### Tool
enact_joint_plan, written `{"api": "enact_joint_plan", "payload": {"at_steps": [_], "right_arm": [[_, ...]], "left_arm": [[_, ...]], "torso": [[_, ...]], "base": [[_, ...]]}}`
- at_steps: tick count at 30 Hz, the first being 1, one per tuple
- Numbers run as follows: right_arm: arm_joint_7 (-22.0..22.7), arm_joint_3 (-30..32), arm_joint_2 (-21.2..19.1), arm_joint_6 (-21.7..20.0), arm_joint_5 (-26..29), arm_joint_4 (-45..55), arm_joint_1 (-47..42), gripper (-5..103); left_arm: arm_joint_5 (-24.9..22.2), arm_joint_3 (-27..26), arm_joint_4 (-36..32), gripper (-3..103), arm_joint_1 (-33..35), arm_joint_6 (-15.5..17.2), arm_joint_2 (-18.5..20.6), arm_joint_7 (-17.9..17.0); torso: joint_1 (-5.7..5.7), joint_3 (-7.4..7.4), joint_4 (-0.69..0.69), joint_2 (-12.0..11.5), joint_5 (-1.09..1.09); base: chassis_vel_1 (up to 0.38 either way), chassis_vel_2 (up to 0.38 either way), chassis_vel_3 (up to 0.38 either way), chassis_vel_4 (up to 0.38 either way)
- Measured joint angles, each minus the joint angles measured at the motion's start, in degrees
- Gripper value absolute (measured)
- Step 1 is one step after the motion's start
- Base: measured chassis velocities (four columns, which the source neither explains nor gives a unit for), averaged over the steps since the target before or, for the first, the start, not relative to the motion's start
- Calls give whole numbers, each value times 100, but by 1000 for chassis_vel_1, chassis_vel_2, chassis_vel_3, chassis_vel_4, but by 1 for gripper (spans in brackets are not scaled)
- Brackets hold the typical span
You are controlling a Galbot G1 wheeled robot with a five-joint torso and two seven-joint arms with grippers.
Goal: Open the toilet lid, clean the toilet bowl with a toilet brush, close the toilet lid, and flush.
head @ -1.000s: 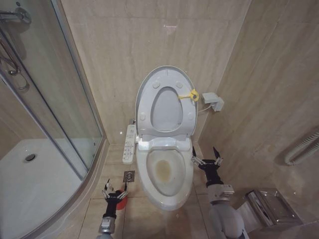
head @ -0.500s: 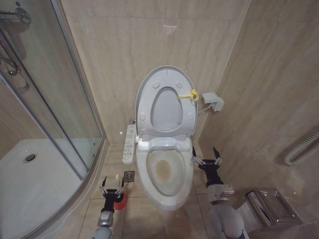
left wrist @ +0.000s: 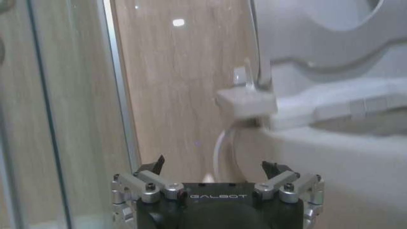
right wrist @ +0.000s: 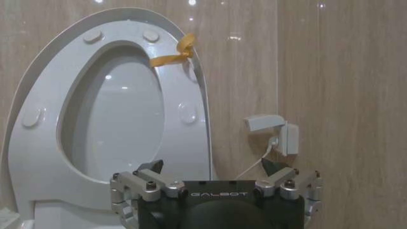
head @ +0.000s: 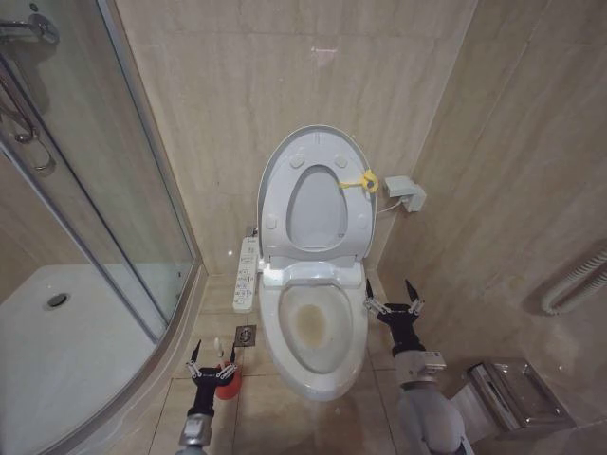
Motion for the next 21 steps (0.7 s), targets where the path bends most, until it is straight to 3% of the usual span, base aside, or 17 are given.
{"api": "enact_joint_plan", "payload": {"at_steps": [4, 5, 10, 11, 14, 21], "right_arm": [[-1, -1, 0, 0, 0, 0, 0, 100], [-1, -1, 0, 0, 0, 0, 0, 100], [-1, -1, 0, 0, 0, 0, 0, 100], [-1, -1, 0, 0, 0, 0, 0, 100], [-1, -1, 0, 0, 0, 0, 0, 100], [-1, -1, 0, 0, 0, 0, 0, 100]], "left_arm": [[-4, -187, -1416, 100, 629, 401, 310, -111], [-4, -187, -1416, 100, 629, 401, 310, -111], [-34, -579, -3266, 100, 1266, 1057, 601, -158], [-34, -579, -3266, 100, 1266, 1057, 601, -158], [-152, -846, -4092, 100, 1564, 1323, 647, -59], [-658, -1526, -4694, 100, 1696, 1672, 368, 191]], "torso": [[0, 0, -1, 0, 0], [0, 0, -1, 0, 0], [0, 0, -2, 0, 0], [0, 0, -2, 0, 0], [0, 0, -2, 0, 0], [1, 0, -3, 0, -1]], "base": [[0, 0, 0, 0], [0, 0, 0, 0], [0, 0, 0, 0], [0, 0, 0, 0], [0, 0, 0, 0], [0, 0, 0, 0]]}}
